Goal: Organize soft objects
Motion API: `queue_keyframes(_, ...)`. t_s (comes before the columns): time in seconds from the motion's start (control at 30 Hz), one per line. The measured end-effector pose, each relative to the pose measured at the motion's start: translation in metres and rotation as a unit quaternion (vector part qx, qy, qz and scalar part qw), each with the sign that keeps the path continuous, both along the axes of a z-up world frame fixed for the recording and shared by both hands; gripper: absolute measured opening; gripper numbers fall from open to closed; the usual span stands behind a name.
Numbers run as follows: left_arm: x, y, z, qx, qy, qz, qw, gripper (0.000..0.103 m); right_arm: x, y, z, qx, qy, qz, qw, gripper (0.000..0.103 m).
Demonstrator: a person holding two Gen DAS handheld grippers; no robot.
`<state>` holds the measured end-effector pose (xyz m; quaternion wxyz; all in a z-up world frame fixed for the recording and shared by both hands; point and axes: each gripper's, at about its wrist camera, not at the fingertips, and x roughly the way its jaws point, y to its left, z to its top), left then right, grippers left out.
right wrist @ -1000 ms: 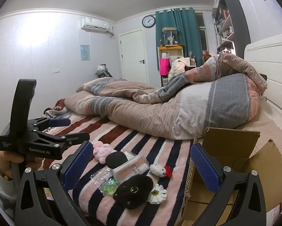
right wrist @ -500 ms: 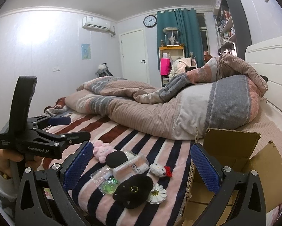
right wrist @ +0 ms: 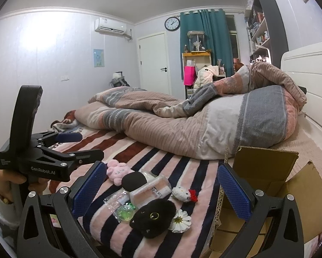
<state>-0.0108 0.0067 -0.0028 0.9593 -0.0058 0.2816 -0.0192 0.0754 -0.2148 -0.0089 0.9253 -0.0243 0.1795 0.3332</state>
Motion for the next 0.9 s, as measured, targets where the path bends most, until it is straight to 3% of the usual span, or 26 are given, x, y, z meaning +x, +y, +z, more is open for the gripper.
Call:
queue_keyframes(0.33, 0.000, 0.000, 0.001, -0.005, 0.000, -0.004, 1.0000, 0.103, 0.000, 0.001, -0.001, -0.014, 0.007, -0.009, 1.000, 0.103)
queue_keyframes(0.43, -0.001, 0.007, -0.001, -0.006, -0.003, -0.007, 1.0000, 0.103, -0.008, 0.006, 0.002, -0.039, -0.021, -0.030, 0.999, 0.103)
queue_keyframes(0.67, -0.004, 0.039, -0.005, -0.009, -0.007, -0.004, 0.9999, 0.103, -0.021, 0.039, 0.011, -0.090, -0.029, -0.016, 0.995, 0.103)
queue_keyframes(0.87, -0.003, 0.072, -0.019, -0.001, 0.002, 0.005, 1.0000, 0.103, -0.032, 0.073, -0.001, -0.122, -0.035, -0.008, 0.992, 0.103)
queue_keyframes(0.9, -0.003, 0.077, -0.022, 0.001, 0.005, 0.007, 1.0000, 0.103, -0.031, 0.078, -0.005, -0.129, -0.030, -0.005, 0.991, 0.099)
